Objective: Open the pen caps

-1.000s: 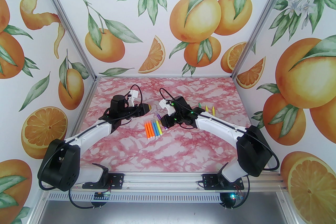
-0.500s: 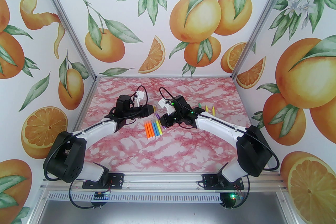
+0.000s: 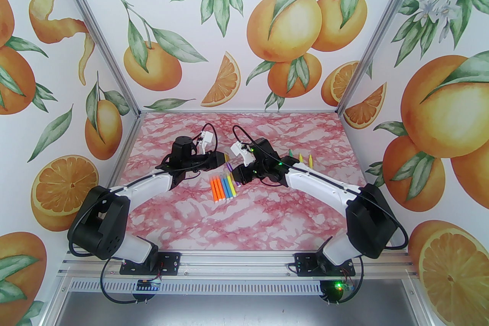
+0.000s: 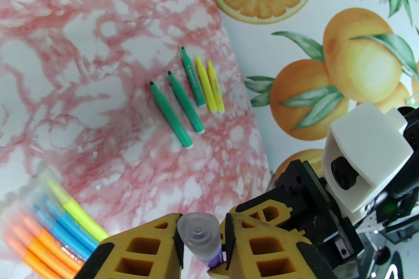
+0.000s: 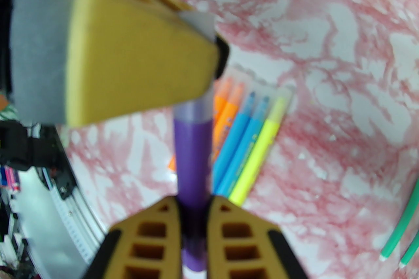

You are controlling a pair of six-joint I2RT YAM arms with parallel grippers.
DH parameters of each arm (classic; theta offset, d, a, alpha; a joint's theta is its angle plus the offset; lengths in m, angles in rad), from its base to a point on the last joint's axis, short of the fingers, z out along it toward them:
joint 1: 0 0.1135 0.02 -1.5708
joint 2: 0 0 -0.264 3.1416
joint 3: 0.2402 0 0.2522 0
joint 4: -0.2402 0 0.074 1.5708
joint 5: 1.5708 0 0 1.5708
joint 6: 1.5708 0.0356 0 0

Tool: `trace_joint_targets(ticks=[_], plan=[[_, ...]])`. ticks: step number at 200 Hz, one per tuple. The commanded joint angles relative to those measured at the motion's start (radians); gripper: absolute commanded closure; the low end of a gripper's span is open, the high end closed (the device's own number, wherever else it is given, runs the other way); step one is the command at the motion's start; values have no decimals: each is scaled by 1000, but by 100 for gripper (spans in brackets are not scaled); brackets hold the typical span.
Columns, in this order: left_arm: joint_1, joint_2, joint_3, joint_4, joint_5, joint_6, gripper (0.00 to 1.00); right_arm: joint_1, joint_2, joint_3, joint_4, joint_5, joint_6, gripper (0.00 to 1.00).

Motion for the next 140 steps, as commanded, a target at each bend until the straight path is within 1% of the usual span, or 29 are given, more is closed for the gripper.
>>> trace_joint_targets(ticks=[1,13,15,23,43,61,72,96,130,140], plan=[[-7,11,34,54,22,-7,85,-2,-21,-6,29,-1,6,91],[-7,10,35,57,22,-12,90,-2,-19,-9,30,-1,4,83],[-6,9,35,59,23,-12,91,-2,-19,-10,29,-1,4,80],[-7,9,36,59,23,-14,93,-3,-18,-13,30,-2,4,76],[-7,5,38,61,23,-18,98,-5,-10,-19,40,-16,3,71],[-7,6,43,60,23,-19,100,-4,3,-21,45,-28,3,70],[-7,6,48,53,23,-15,100,-4,8,-21,45,-29,4,71],[-7,1,53,40,20,-6,100,-6,6,-27,54,-33,6,81],[0,0,62,31,11,-1,100,-12,11,-36,37,-40,2,100],[12,-1,74,13,7,10,100,-11,11,-41,23,-43,-5,100]])
